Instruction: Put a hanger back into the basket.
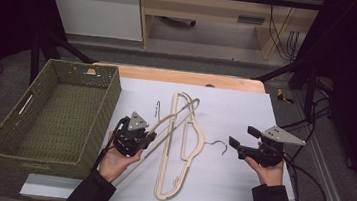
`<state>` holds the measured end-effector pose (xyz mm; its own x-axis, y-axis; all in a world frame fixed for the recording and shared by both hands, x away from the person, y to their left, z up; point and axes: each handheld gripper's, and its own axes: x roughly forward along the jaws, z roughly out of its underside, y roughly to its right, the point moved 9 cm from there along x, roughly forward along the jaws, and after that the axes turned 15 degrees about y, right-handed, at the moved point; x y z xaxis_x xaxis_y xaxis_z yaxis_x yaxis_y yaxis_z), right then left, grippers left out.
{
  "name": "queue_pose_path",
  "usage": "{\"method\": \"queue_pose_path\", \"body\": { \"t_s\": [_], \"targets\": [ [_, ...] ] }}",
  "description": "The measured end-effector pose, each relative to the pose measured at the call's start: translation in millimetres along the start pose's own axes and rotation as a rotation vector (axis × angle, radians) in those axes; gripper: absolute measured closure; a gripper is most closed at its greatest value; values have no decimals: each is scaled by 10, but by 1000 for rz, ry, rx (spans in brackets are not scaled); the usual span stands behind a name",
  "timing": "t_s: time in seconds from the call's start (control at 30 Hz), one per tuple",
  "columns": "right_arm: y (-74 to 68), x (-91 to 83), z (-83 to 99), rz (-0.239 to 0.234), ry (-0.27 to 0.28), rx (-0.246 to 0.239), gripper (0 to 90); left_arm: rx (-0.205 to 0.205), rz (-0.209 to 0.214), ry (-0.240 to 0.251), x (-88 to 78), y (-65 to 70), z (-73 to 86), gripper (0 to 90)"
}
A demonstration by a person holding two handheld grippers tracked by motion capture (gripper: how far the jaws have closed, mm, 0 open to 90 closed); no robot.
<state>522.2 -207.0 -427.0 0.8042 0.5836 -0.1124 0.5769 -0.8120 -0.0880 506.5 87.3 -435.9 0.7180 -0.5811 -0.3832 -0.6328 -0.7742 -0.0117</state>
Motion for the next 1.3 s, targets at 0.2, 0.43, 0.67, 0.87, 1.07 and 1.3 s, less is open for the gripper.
{"method": "queue_pose_path", "body": {
  "t_s": [0.2, 0.43, 0.67, 0.87, 1.07, 1.3],
  "targets": [
    [-11, -30, -27, 1, 16, 16, 131, 21, 56, 50, -217, 8, -217, 858],
    [-32, -41, -28, 0, 23, 3, 83, 36, 83, 114, -513, -27, -579, 857],
    [-6, -84, -49, 13, 33, 9, 75, 45, 88, 158, -801, -262, -879, 857],
    [-5, -66, -33, 18, 27, 1, 73, 61, 75, 156, -942, -583, -989, 857],
    [-3, -61, -27, 20, 25, -2, 70, 63, 47, 168, -1090, -932, -1045, 856],
    [5, -60, -33, 23, 29, -4, 66, 95, 4, 148, -1193, -1290, -999, 856]
  ]
}}
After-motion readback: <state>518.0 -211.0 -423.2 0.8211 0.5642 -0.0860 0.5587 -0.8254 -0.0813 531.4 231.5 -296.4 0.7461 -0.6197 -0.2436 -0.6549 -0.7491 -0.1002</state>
